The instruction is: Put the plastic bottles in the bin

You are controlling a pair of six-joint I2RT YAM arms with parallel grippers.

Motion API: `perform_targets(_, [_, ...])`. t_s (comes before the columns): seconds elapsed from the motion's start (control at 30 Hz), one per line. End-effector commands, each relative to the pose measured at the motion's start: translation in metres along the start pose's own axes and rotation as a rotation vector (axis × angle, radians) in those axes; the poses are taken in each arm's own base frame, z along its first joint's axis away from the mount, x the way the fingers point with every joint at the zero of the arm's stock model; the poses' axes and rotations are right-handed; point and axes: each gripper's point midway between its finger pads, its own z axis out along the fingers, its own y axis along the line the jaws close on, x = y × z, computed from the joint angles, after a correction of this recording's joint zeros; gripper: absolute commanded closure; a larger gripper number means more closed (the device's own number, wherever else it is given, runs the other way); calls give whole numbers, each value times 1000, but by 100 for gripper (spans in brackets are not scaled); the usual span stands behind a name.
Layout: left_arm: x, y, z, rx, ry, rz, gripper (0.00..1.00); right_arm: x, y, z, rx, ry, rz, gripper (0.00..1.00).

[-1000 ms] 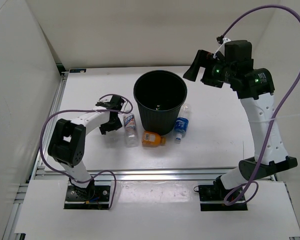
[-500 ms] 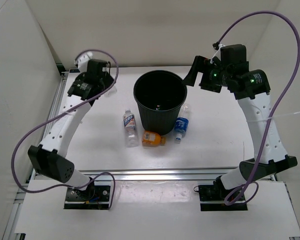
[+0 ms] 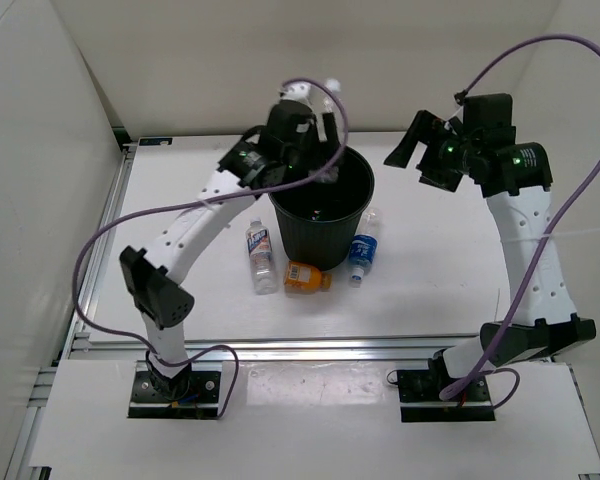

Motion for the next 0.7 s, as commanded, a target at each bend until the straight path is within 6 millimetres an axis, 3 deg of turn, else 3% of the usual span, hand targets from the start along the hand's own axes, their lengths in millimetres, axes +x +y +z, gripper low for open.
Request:
perform_targets(0.0, [19,-11,-7,66,78,72,0,-3,-14,-9,2,-26,107,0])
perform_targets(0.03, [17,-9,-11,57,68,71,0,0,-29,-2,39,-10,151,0])
perform_targets(0.1, [-3,3,-27,32,17,56,0,0,-41,3,66,-22,200,0])
perform_targets(0.17, [-19,28,-38,-48,-38,18,0,14,-60,24,112,22,234,0])
perform_targets(0.2, [-35,34,-60,-59,-91,-10,0,15,-69,32,130,33,248,0])
perform_targets(0.23, [-44,47,-69,-104,-127,-54,0,21,-79,47,144,84,274,0])
perform_targets(0.27, [-33,58,-71,-135,-114,-67,0,25,-81,56,140,118,271,0])
perform_targets(0.3, [-41,65,-91,-145,-151,-93,0,29,-84,65,142,148,281,0])
perform_targets(0.37, [-35,81,-100,-187,-158,-104,0,41,-95,91,159,230,297,0])
perform_targets(0.5, [-3,118,-119,-256,-117,-112,0,63,-114,133,172,356,314,0])
perform_targets(0.6, [18,135,-127,-292,-95,-143,0,77,-131,161,190,422,317,0])
perform_targets(0.67, [24,145,-139,-319,-93,-152,0,89,-131,176,175,461,271,0])
